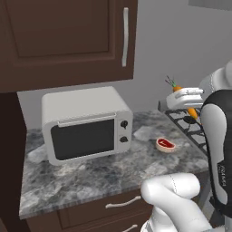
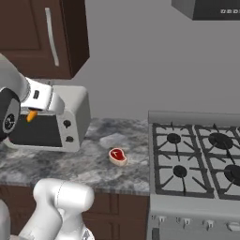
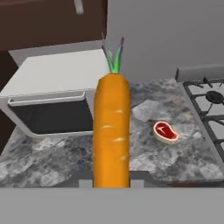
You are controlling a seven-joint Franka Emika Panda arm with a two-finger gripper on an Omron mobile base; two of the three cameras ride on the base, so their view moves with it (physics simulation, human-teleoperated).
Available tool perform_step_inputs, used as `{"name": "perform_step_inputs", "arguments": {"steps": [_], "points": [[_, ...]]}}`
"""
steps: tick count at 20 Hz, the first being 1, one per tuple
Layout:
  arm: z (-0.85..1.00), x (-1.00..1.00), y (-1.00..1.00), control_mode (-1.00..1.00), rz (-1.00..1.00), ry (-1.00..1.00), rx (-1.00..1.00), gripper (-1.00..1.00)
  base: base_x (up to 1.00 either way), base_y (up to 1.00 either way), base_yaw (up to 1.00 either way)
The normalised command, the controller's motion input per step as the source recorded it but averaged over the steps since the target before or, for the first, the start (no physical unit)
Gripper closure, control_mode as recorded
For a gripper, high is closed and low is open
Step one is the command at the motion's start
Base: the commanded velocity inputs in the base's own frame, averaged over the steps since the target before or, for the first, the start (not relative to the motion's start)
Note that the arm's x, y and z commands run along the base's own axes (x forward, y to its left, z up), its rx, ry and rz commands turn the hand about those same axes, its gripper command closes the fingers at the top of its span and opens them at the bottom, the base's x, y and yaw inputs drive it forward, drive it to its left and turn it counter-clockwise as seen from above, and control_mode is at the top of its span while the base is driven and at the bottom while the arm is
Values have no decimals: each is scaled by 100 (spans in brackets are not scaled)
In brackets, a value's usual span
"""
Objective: Open the fridge, remove the pear, carrot, and steak, and place them on any counter.
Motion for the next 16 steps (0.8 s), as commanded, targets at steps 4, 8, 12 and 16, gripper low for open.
{"name": "perform_step_inputs", "arguments": {"steps": [4,8,12,16], "points": [[-62,17,-81,-100,0,35,19,100,0,0,0],[-59,50,-49,-100,0,25,10,100,0,0,0],[-51,61,-34,-100,-1,24,1,100,0,0,0],[-76,76,-47,-100,-10,18,-4,100,0,0,0]]}}
